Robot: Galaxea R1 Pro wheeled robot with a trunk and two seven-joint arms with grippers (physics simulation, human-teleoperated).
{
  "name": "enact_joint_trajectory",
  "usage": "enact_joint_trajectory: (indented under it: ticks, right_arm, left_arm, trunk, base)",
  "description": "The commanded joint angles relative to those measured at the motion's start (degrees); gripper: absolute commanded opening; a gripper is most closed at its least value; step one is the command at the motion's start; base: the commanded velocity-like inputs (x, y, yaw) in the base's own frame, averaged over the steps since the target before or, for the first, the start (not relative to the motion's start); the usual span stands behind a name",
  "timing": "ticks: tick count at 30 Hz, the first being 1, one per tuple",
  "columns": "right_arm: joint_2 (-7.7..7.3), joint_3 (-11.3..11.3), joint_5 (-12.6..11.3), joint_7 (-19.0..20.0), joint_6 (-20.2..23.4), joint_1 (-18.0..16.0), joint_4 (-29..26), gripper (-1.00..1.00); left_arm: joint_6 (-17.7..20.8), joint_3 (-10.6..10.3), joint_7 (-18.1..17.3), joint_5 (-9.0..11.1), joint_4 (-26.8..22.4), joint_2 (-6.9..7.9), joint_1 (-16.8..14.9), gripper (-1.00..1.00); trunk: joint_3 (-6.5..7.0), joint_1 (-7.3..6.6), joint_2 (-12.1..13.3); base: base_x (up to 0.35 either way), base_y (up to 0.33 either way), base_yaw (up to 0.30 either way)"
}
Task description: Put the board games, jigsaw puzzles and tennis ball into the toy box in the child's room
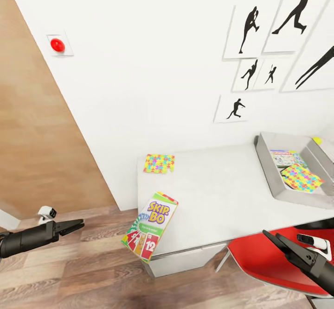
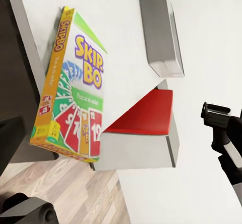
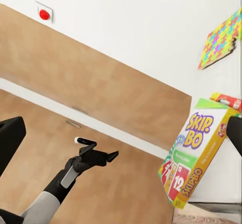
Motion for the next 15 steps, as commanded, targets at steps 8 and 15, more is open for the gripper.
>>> enact_joint_trajectory:
  ticks: [8,15]
  right_arm:
    - [0.03,0.01,-0.34,-0.22,0.33,0.01,-0.09,1.00]
    - [0.07,0.01,-0.28,-0.25,0.31,0.01,-0.07,1.00]
  left_arm:
    - [0.68,0.09,-0.25,-0.08,-0.02,0.05,-0.06,1.00]
    - [0.69,0.33,-0.25,-0.15,-0.02,0.09,-0.06,1.00]
  trunk:
    - [-0.06,0.03,-0.10]
    - [-0.06,0.03,-0.10]
  base:
    - [0.000,-0.043,-0.010]
    - [0.000,-0.006,-0.001]
